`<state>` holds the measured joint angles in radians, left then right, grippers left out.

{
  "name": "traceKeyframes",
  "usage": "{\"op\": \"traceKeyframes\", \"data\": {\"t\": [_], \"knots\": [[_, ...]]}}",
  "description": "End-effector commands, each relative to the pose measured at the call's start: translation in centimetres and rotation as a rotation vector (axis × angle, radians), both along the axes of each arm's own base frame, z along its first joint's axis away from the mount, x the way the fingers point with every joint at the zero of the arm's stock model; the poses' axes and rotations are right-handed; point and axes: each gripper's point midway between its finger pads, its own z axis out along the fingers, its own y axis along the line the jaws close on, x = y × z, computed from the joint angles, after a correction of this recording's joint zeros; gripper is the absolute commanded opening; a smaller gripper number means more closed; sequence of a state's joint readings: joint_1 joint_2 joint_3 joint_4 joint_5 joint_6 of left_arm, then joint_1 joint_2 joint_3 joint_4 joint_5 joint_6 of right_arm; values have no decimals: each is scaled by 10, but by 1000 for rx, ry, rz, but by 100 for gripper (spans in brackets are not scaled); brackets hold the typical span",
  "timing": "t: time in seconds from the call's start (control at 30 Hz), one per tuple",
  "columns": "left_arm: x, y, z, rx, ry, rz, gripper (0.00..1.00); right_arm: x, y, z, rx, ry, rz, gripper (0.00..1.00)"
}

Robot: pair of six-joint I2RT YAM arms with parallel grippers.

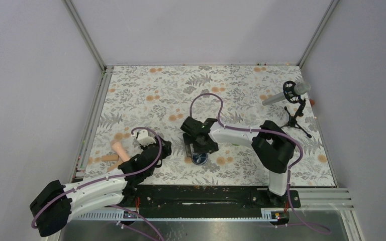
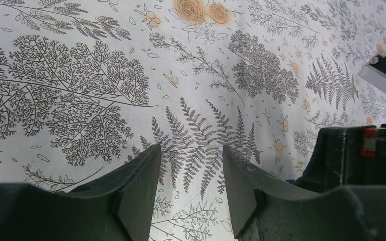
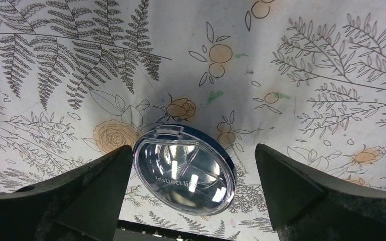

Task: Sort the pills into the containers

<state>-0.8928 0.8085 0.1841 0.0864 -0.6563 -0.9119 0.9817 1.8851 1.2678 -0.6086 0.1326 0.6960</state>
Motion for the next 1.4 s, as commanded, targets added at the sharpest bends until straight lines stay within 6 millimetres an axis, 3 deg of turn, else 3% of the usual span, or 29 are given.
{"op": "traceKeyframes", "data": {"t": [0.0,0.27,0.53,0.6,0.77,0.93,1.07,1.2,1.37], "knots": [[5,-1,8,-38,-41,14,49,-1,3,0,-34,-23,-23,100],[3,1,4,-44,-41,9,49,-6,-3,-7,-111,-47,-12,99],[0,3,2,-49,-44,4,49,2,5,-5,-148,-67,106,99],[0,3,2,-49,-44,1,49,0,5,-8,-150,-53,115,94],[0,-2,5,-51,-61,-28,51,-10,9,-8,-105,-6,86,66],[2,-16,20,-59,-124,-109,57,2,9,17,32,28,-39,63],[2,-40,48,-72,-222,-246,60,27,15,47,332,162,-248,59],[-5,-80,86,-131,-363,-459,61,62,15,82,545,249,-392,58],[-12,-132,110,-170,-408,-690,61,85,24,124,765,339,-451,58]]}}
